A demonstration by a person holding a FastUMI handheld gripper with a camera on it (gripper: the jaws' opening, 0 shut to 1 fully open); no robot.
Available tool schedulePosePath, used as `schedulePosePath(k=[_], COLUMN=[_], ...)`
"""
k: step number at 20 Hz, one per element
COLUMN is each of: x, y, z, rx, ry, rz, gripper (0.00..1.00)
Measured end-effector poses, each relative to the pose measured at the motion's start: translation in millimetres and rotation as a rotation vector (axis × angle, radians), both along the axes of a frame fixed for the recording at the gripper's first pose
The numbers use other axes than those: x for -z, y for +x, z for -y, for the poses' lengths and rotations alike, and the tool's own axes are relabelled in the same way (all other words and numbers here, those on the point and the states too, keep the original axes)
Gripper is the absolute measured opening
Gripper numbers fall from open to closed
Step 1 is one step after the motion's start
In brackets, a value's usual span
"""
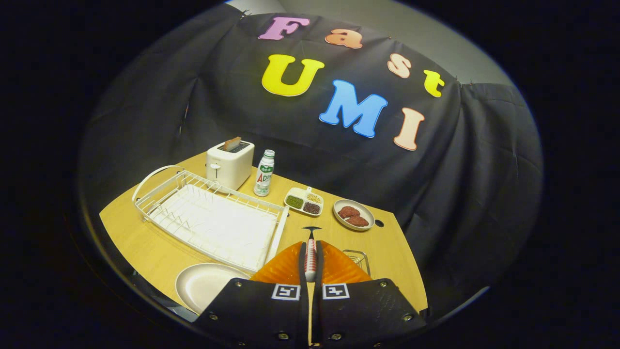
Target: Take the plate from the dish rack, then take the spoon from the basket and place it into the plate.
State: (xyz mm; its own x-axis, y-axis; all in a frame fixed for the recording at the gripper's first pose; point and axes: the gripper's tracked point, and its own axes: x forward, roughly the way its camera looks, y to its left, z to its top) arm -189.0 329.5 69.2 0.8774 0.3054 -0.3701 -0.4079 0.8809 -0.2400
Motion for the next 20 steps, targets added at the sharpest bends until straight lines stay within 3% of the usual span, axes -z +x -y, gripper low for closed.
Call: schedulePosePath(k=[10, 20], x=[20.9, 65.5], y=[-80.5, -108.7], z=[-52.9, -66.1], rx=[-0.192, -0.223], ry=[-0.006, -0.029], rz=[-0.042, -0.103], gripper=[0.03, 0.03])
